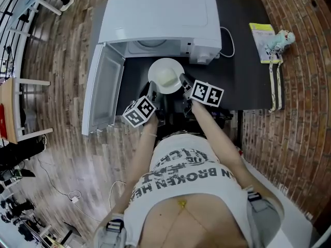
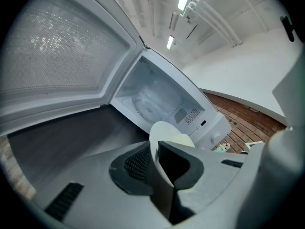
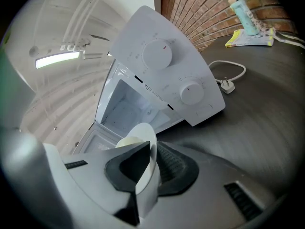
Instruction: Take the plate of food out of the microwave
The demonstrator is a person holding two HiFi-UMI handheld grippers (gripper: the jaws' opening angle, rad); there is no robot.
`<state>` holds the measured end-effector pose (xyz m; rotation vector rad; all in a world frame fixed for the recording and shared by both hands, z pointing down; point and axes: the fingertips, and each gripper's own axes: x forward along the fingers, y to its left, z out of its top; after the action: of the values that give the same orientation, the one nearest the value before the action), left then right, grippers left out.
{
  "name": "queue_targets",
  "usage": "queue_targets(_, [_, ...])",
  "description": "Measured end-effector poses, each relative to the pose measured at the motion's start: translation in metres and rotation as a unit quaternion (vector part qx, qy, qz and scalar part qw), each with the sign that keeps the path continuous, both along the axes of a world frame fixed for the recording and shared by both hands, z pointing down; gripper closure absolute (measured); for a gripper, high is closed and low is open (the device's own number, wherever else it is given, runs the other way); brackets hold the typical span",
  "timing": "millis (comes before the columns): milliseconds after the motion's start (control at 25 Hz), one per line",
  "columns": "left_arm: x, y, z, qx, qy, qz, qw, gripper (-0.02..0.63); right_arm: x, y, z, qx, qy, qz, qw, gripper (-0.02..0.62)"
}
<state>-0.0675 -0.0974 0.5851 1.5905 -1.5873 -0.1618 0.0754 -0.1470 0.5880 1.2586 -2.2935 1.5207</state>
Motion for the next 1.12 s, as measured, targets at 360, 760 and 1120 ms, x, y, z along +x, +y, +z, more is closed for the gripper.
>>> queue_targets(360, [-0.021,0.007,-0.007,0.009,-0.004,0.005,0.9999,0.552,-0.019,0.009,-0.008,0.01,-0.002,0.004,1.0,0.552])
queue_targets(760, [-0.042,0.028,-0.007,0.009,0.015,0.031,0.9994,0.552,-0.039,0.037,-0.01,0.009,0.013,0.027,1.0,0.552])
queue_targets(1120, [-0.064,0.058,0.007,-0.004,0.014,0.058,0.9982,0.552,-0.059,0.078,0.005,-0.002,0.012,0.056,0.998,0.552])
